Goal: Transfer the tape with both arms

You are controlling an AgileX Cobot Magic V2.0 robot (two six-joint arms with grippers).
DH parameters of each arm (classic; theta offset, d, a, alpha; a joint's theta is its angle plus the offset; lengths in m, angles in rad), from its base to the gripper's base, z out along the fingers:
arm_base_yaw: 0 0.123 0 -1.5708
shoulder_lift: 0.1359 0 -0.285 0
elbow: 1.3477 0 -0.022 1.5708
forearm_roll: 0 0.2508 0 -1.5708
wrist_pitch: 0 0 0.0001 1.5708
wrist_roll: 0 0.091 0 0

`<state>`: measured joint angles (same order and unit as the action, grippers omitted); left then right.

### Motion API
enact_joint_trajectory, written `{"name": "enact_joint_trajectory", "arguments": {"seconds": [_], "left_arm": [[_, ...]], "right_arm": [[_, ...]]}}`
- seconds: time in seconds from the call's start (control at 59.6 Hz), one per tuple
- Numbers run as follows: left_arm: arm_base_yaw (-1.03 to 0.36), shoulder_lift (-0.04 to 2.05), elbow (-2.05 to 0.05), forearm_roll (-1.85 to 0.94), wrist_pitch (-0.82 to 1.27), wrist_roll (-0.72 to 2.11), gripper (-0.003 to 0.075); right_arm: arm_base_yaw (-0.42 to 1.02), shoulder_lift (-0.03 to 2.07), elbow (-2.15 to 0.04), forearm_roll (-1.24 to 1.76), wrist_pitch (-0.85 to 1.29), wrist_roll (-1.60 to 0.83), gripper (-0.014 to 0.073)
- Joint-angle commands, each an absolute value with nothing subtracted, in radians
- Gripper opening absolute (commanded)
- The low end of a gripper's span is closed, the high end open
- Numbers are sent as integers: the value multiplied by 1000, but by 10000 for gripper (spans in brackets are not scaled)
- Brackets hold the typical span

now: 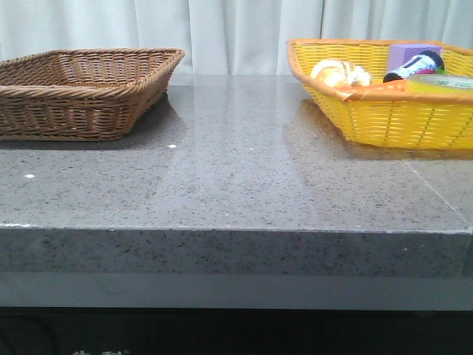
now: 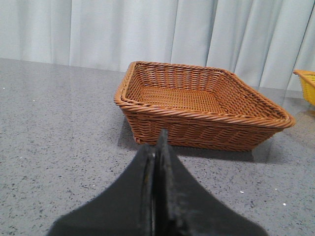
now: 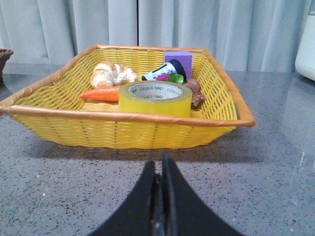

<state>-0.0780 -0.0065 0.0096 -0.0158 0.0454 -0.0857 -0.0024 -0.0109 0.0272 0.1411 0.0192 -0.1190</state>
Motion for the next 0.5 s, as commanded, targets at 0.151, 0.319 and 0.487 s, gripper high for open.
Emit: {"name": "enact_joint_trajectory", "arguments": {"seconds": [0.151,0.319,0.487], "left_arm": [[-76,-22,47,-24,-36,-90,-20],[-76,-22,47,-24,-36,-90,-20],[-76,-22,47,-24,-60,-90,-20]], "right_arm": [[-10,-37,2,137,-72,-122,-69],[-10,-37,2,137,-72,-122,-69],[-10,-37,2,137,-72,-122,-69]]}}
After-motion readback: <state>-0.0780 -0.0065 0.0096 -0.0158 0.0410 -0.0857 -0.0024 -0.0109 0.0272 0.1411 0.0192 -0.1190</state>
